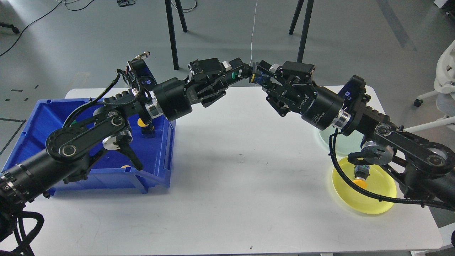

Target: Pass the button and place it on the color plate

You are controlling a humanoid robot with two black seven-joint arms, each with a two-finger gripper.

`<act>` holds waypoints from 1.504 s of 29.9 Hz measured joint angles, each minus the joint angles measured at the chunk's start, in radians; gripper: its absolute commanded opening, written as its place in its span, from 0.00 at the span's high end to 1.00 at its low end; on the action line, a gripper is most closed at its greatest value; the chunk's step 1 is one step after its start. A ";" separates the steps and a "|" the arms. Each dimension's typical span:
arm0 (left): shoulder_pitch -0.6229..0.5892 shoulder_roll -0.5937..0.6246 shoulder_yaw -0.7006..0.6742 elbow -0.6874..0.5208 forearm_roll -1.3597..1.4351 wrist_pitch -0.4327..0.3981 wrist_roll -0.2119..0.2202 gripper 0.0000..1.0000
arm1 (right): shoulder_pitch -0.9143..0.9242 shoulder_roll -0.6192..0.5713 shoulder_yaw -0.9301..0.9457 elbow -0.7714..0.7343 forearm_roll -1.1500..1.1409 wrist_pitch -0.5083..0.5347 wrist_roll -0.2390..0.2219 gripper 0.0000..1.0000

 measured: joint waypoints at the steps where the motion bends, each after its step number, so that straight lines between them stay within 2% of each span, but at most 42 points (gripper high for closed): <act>1: 0.001 0.000 0.000 -0.001 0.000 0.000 0.000 0.44 | 0.000 0.000 0.000 0.001 0.000 0.000 0.000 1.00; 13: 0.002 0.001 -0.003 0.001 -0.001 0.001 0.000 0.31 | -0.014 -0.013 0.014 0.001 0.000 0.000 0.001 1.00; 17: 0.003 0.001 -0.003 0.001 -0.002 0.001 0.000 0.30 | -0.076 -0.037 0.085 0.001 0.002 0.000 0.001 1.00; 21: 0.003 0.001 -0.003 0.001 -0.003 0.001 0.000 0.30 | -0.218 -0.083 0.229 -0.026 0.002 0.000 0.001 1.00; 25: 0.003 0.001 -0.003 0.001 -0.003 0.001 0.000 0.30 | -0.362 -0.099 0.358 -0.136 0.017 0.000 0.001 1.00; 29: 0.003 0.000 -0.003 0.001 -0.003 0.001 0.000 0.30 | -0.430 -0.099 0.393 -0.323 0.114 0.000 0.001 1.00; 34: 0.003 -0.001 -0.003 0.001 -0.003 0.001 0.000 0.30 | -0.436 -0.088 0.378 -0.533 0.216 0.000 0.001 1.00; 45: 0.009 -0.013 -0.001 0.001 -0.002 0.001 0.000 0.29 | -0.325 0.025 0.278 -0.741 0.226 0.000 0.001 1.00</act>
